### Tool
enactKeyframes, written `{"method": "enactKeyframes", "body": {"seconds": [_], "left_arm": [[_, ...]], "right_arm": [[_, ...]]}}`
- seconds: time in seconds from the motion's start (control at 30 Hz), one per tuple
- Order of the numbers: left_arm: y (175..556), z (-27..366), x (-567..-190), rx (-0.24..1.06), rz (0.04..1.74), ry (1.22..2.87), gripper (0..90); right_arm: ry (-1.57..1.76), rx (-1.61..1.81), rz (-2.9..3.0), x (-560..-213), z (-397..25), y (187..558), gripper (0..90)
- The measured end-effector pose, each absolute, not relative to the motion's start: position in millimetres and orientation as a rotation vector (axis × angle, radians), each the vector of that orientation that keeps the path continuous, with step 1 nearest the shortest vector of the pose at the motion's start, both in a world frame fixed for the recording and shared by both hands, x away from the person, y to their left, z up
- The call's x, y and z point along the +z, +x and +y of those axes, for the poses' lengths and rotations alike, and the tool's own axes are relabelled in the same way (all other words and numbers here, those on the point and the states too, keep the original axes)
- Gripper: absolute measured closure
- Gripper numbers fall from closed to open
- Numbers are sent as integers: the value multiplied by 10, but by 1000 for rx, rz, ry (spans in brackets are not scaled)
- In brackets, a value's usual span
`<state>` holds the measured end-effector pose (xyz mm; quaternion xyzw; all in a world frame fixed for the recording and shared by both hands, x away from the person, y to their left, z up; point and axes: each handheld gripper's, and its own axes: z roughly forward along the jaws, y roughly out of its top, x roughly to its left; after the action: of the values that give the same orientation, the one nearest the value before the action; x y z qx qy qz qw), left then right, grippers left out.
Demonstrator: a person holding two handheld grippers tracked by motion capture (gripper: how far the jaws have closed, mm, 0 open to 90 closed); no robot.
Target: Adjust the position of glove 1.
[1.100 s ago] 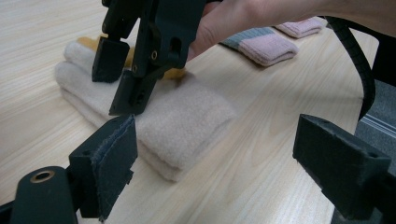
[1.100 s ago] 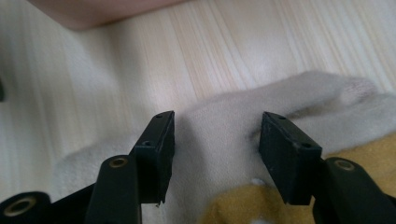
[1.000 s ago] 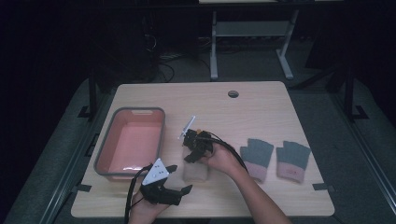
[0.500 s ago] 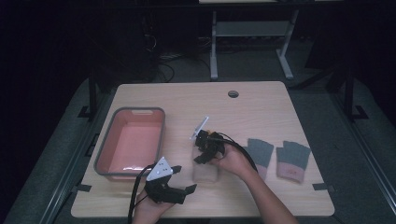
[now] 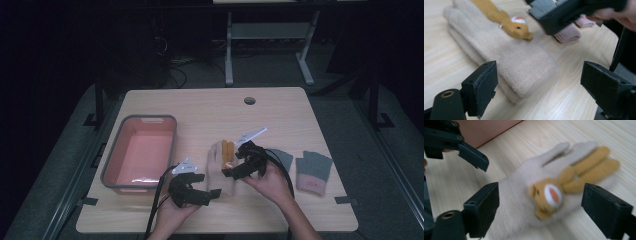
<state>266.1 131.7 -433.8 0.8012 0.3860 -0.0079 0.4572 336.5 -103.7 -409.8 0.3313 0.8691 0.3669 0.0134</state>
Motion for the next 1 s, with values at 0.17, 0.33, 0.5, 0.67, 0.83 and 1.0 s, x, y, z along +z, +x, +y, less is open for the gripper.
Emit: {"method": "enactKeyframes", "body": {"seconds": [0.17, 0.33, 0.5, 0.67, 0.83, 1.0], "left_arm": [[2735, 1328, -4353, -56, 998, 1941, 143], [2837, 1317, -4417, -106, 1097, 1933, 182], [2883, 1263, -4478, -111, 1157, 1960, 231], [2935, 1276, -4531, -130, 1220, 1932, 263], [2945, 1302, -4539, -145, 1245, 1874, 325], [2983, 1283, -4614, -175, 1294, 1882, 367]], "right_arm": [[1126, 1170, 2684, -4163, -1140, 3276, 142], [1235, 1187, 2674, -4262, -1197, 3214, 147], [1297, 1226, 2665, -4320, -1219, 3217, 179], [1359, 1251, 2647, -4370, -1229, 3218, 308], [1466, 1280, 2641, -4462, -1247, 3239, 366], [1567, 1292, 2606, -4544, -1244, 3248, 393]]}}
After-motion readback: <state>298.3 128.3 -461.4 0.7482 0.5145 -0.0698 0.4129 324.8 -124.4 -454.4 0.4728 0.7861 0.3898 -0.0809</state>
